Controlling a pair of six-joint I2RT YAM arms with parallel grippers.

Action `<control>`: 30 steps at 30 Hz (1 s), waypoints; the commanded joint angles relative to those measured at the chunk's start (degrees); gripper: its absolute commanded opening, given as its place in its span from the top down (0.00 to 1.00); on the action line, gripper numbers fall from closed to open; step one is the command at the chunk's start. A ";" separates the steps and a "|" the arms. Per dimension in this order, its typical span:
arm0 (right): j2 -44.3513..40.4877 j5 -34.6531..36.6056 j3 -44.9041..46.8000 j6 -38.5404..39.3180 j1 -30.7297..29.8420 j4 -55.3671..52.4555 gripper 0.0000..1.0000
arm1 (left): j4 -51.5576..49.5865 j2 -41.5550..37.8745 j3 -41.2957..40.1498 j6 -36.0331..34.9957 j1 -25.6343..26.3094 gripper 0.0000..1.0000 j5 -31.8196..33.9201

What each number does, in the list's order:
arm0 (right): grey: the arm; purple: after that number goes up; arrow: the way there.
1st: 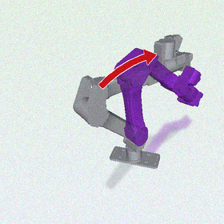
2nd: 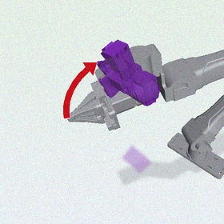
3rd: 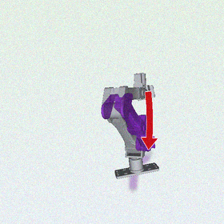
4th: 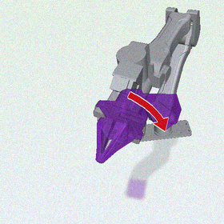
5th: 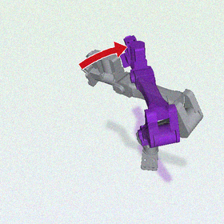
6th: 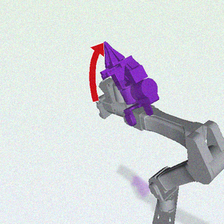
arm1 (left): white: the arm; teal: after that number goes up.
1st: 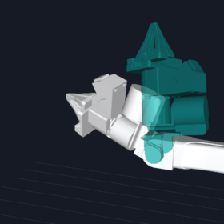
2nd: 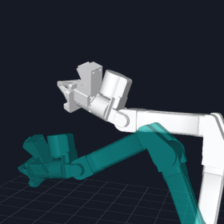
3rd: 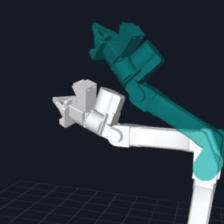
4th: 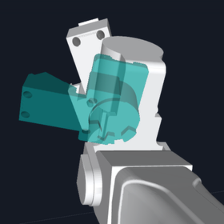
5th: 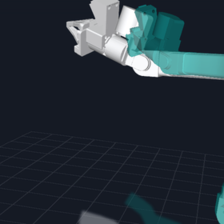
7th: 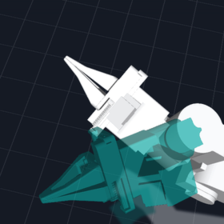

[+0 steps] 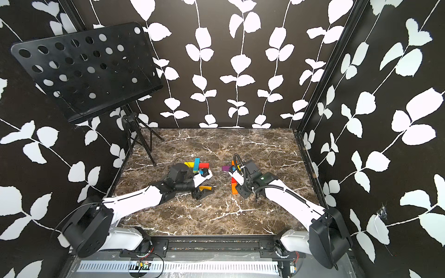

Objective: Assemble the letter t with building blocks
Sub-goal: Assemble the building block at the center of the board.

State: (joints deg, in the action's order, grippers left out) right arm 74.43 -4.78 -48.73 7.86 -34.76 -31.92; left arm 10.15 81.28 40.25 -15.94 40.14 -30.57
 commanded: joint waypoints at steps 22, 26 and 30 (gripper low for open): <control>16.66 6.71 -7.00 -16.90 1.66 -3.55 0.62 | 3.68 22.57 13.89 27.24 5.04 1.00 4.98; 16.76 6.45 -7.72 -16.62 2.29 -3.95 0.62 | 5.34 23.89 13.99 28.99 5.04 1.00 4.44; 19.77 5.33 -8.73 -15.99 2.42 -3.95 0.62 | 6.40 26.00 14.98 30.64 5.04 1.00 3.73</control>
State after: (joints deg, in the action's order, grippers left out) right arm 92.73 1.45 -56.10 -7.77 -32.49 -34.70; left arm 14.20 106.50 53.74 12.53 45.01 -25.52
